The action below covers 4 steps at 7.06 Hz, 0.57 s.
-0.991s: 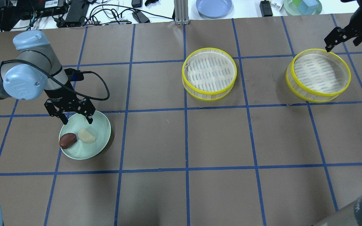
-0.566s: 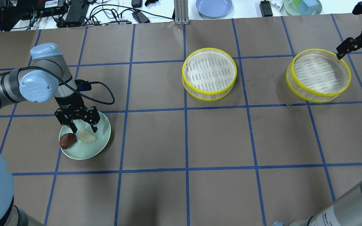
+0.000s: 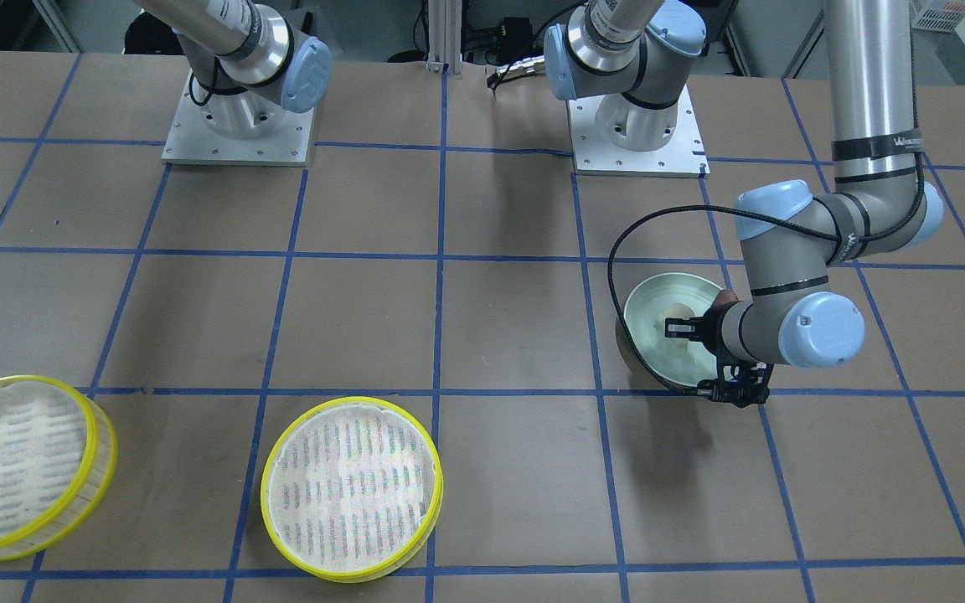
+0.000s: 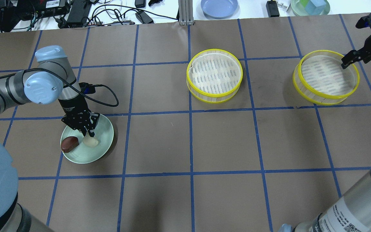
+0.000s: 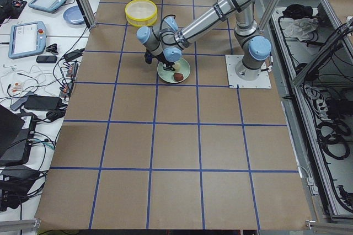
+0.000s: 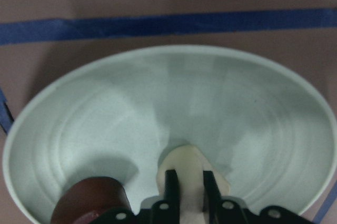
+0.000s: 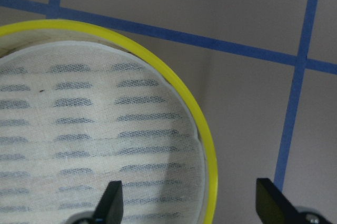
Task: Stack buns with steamer
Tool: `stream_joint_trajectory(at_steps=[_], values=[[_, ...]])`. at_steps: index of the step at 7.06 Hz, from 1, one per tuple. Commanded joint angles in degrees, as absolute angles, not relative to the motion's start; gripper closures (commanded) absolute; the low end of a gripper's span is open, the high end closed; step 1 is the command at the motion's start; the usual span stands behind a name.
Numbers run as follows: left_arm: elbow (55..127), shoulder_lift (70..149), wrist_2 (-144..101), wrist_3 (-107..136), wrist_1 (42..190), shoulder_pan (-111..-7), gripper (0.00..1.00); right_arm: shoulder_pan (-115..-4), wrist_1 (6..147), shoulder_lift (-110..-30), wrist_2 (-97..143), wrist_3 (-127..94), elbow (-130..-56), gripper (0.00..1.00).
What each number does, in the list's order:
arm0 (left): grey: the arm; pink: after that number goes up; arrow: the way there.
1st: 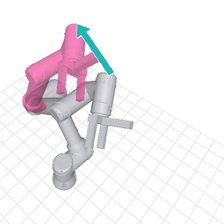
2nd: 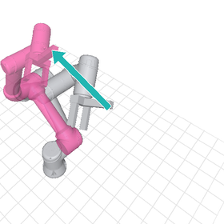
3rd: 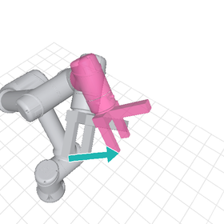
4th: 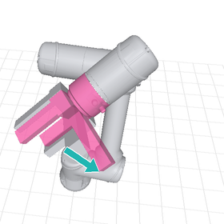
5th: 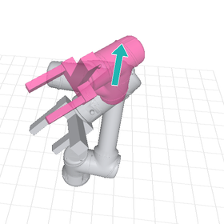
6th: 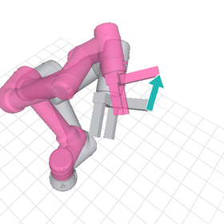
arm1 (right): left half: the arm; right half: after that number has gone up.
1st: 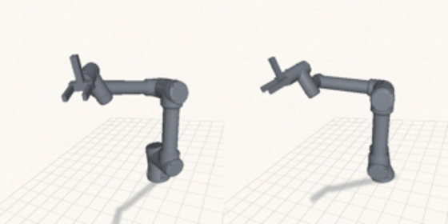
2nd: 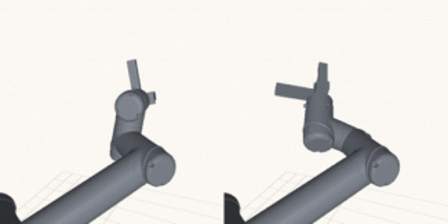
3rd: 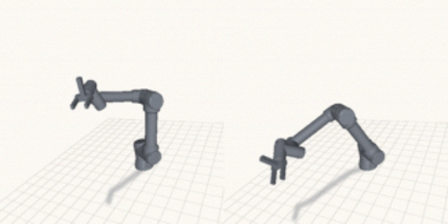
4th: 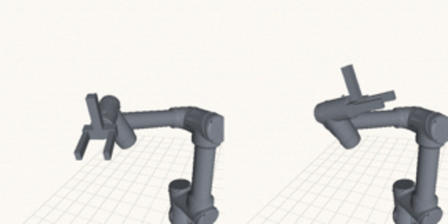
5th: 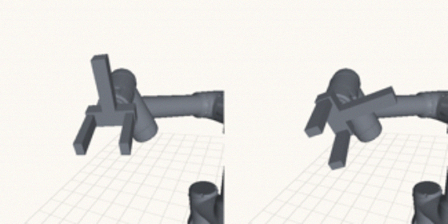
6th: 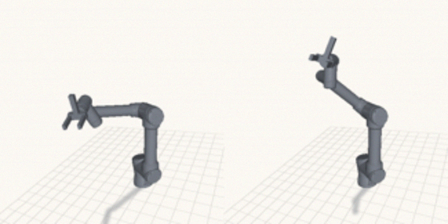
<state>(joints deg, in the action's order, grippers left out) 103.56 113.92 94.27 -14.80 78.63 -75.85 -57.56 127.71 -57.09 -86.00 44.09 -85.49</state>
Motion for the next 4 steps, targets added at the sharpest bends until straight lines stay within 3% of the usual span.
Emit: stream_joint_trajectory(at_steps=[1,2,4], values=[[100.31,112.42,93.96,-14.33,76.73,-75.85,1.00,-56.60,129.55,-55.55,-84.29,46.05,-85.34,0.20],[96.45,111.54,93.69,-13.72,76.73,-76.81,1.00,-56.60,128.77,-55.37,-84.46,46.05,-85.69,0.38],[89.24,109.00,85.22,-2.17,76.90,-81.88,1.00,-56.60,128.50,-54.93,-85.08,46.32,-85.78,0.54]])
